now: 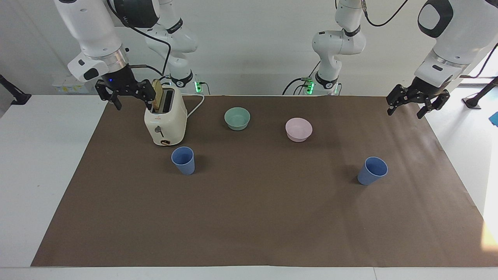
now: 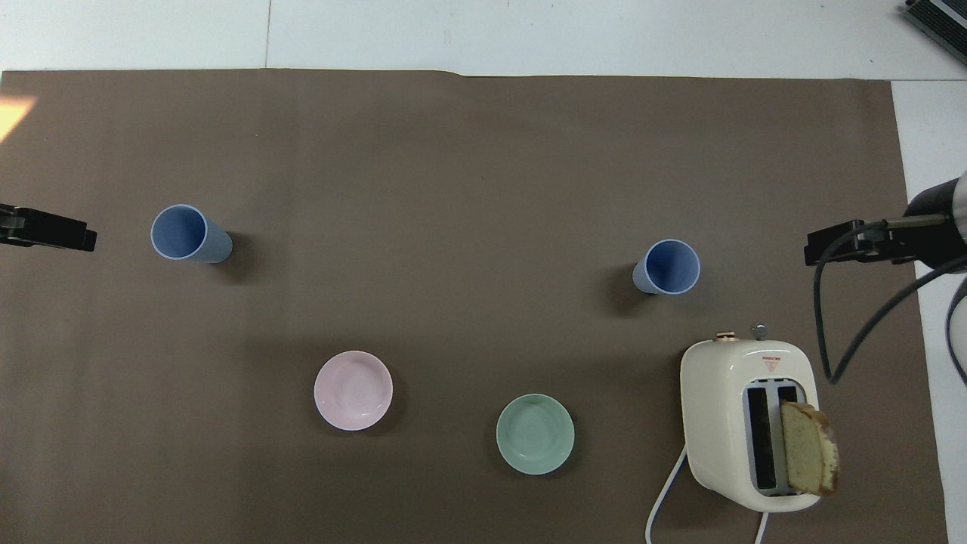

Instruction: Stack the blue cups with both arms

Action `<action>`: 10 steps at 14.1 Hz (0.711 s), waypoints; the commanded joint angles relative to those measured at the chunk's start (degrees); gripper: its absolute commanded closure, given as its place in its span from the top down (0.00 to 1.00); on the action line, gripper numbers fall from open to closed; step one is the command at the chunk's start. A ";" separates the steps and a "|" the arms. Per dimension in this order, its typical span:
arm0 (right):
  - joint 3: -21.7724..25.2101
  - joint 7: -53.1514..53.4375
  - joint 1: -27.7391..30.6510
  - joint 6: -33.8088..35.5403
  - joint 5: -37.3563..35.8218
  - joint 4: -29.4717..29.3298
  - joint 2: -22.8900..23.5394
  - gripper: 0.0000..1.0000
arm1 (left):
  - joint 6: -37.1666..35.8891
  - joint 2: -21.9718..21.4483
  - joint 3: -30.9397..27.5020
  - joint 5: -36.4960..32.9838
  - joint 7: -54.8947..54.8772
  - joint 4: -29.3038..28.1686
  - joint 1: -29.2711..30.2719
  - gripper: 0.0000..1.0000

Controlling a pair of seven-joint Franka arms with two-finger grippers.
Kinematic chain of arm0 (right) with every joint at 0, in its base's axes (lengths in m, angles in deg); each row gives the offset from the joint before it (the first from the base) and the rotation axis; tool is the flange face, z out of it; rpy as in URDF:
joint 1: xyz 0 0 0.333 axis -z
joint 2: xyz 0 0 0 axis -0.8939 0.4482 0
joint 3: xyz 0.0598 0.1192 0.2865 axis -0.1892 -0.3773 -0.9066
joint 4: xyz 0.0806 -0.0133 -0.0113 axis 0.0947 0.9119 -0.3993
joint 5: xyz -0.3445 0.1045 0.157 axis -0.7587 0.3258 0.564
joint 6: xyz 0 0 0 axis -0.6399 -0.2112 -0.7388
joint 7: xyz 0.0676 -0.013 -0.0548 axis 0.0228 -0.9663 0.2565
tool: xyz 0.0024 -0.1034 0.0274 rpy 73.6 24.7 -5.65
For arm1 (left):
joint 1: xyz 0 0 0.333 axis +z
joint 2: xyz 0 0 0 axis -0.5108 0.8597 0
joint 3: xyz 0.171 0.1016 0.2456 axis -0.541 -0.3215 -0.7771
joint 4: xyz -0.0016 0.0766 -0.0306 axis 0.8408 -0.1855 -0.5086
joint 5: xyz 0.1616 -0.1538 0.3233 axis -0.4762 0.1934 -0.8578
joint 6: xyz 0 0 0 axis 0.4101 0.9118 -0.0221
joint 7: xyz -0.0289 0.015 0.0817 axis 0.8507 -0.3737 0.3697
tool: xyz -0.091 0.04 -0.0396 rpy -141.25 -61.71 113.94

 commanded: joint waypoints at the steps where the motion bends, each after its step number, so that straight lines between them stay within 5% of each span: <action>1: -0.39 -0.77 1.02 -1.12 1.53 1.68 -1.40 1.00 | -0.78 -0.62 -0.70 -0.09 0.19 -0.02 -0.69 1.00; 10: -0.39 -2.00 0.93 -1.56 1.44 1.68 -1.32 1.00 | -0.78 -0.53 -0.52 -0.18 0.19 0.16 -0.60 1.00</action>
